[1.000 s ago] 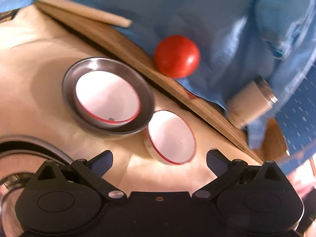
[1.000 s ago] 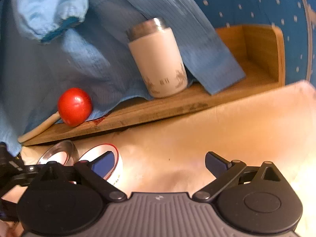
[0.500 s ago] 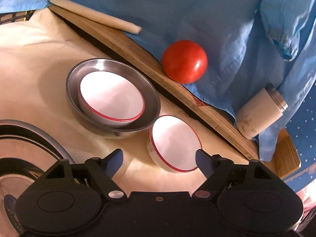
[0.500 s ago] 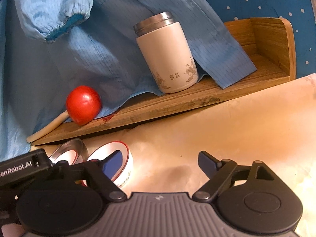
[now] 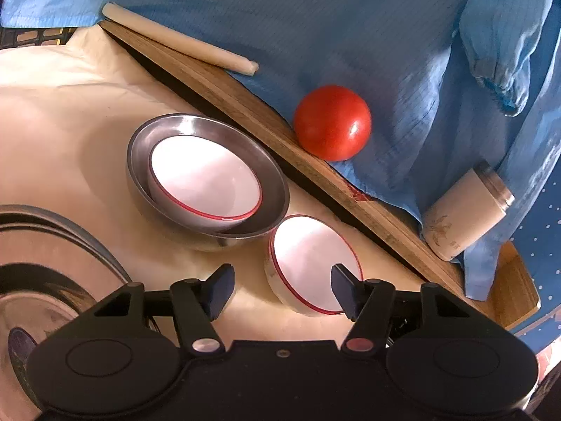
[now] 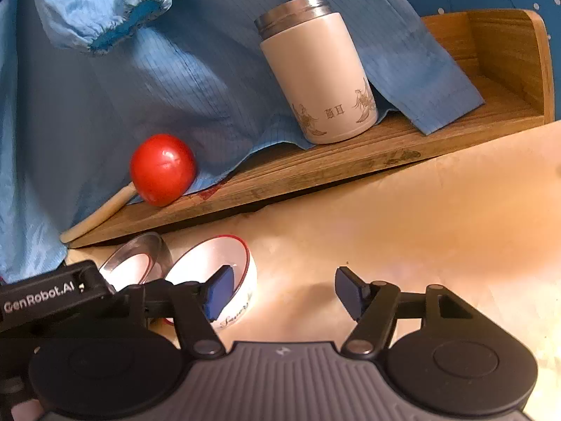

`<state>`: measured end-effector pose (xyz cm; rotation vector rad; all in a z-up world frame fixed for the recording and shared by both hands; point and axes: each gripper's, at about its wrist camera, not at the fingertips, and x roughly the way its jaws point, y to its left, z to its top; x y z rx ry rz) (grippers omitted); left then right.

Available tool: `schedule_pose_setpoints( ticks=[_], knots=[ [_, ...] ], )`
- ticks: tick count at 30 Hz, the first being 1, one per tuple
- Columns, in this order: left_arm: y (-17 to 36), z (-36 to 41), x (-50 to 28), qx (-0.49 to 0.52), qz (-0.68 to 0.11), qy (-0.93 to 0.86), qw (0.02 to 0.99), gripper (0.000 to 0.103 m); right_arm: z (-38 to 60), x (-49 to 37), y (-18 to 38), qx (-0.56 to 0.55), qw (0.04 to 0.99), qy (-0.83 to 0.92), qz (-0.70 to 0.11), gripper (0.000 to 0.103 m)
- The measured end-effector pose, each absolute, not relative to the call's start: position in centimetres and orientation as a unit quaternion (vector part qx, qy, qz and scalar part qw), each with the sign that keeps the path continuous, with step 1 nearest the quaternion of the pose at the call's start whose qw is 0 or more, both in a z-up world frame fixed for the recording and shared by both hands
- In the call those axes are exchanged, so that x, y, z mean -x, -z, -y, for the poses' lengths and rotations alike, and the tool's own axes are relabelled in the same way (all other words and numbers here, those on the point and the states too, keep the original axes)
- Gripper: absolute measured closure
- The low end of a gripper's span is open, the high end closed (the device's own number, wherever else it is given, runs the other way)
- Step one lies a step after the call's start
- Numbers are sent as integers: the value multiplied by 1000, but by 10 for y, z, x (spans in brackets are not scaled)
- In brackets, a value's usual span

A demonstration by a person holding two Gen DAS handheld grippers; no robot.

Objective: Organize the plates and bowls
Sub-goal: 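Move both grippers to the rim of the second white bowl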

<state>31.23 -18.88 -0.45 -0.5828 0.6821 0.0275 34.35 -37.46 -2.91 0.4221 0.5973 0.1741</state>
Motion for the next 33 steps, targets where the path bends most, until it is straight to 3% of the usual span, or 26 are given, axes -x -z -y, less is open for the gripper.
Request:
schedule_pose_setpoints(
  ticks=[9, 15, 27, 31, 33],
  knots=[
    [0, 193, -310, 288, -336, 21, 896, 38, 386, -342, 31, -238, 923, -88, -289, 37],
    [-5, 198, -313, 238, -347, 67, 905, 34, 394, -340, 32, -254, 920, -80, -286, 38],
    [8, 189, -310, 176, -353, 119, 911, 40, 393, -342, 34, -258, 917, -86, -292, 38],
    [7, 191, -304, 167, -346, 136, 913, 39, 392, -343, 34, -257, 917, -86, -293, 38],
    [6, 190, -305, 174, -341, 139, 913, 34, 392, -343, 34, -257, 917, -86, -293, 38]
  ],
)
